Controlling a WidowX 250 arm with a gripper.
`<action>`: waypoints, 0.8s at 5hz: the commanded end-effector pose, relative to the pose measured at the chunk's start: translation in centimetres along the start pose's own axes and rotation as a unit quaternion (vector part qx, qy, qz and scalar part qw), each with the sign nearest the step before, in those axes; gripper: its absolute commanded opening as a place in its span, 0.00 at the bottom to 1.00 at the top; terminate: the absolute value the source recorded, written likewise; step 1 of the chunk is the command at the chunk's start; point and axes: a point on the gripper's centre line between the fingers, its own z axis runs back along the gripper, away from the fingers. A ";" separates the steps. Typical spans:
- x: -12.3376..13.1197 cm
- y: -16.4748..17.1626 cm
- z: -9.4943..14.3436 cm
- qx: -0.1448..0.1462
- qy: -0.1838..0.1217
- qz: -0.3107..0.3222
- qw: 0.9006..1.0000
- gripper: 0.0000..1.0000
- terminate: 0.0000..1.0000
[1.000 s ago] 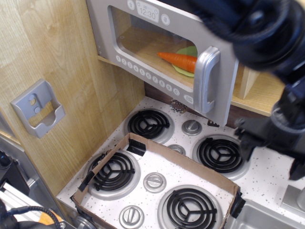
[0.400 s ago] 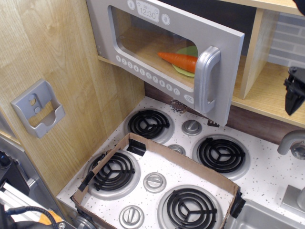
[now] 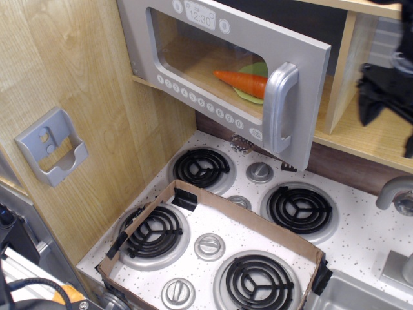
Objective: Open microwave
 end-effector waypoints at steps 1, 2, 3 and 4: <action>-0.6 1.7 2.2 0.011 0.021 0.017 1.000 1.00 0.00; -2.5 2.8 2.4 0.005 0.031 0.053 0.998 1.00 0.00; -5.4 3.5 2.4 -0.001 0.030 0.104 0.994 1.00 0.00; -8.7 3.7 1.9 -0.002 0.018 0.145 0.989 1.00 0.00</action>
